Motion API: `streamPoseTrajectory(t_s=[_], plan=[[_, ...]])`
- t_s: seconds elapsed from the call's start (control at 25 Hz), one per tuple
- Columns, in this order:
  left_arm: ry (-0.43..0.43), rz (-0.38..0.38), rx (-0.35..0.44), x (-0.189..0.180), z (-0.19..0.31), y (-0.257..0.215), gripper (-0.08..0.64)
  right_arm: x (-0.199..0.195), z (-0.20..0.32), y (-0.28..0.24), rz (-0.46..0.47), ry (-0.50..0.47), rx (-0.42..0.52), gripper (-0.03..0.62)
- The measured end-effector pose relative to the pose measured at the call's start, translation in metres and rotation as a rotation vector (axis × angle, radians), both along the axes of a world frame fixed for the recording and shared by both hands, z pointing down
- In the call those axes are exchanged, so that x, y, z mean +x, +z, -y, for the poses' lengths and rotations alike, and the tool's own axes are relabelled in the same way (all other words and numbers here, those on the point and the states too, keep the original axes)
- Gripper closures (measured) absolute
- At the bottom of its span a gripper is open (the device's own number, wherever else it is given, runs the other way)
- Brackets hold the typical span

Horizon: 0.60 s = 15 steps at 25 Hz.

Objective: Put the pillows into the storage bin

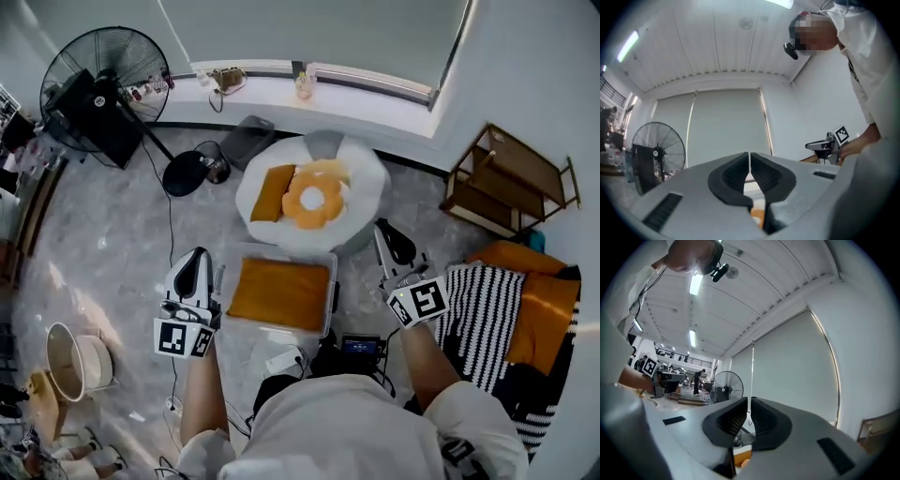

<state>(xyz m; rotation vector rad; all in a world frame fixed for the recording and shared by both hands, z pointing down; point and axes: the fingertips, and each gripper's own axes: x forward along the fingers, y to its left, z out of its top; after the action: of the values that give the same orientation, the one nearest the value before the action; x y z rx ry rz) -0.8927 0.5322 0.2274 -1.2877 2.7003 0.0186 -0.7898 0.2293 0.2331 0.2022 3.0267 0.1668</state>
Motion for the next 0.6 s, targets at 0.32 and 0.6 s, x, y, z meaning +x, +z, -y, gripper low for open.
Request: streamPoseTrajectory(t_s=[0.32,0.6], plan=[[0.044,0.022,0.034,0.058,0.002,-0.037,0.540,0.117,0.013,-0.069,0.083,0.163,0.039,0.551],[0.187,0.027,0.048,0.166,0.014,-0.014,0.538,0.281,-0.003,-0.047,0.101,0.314,0.041,0.548]])
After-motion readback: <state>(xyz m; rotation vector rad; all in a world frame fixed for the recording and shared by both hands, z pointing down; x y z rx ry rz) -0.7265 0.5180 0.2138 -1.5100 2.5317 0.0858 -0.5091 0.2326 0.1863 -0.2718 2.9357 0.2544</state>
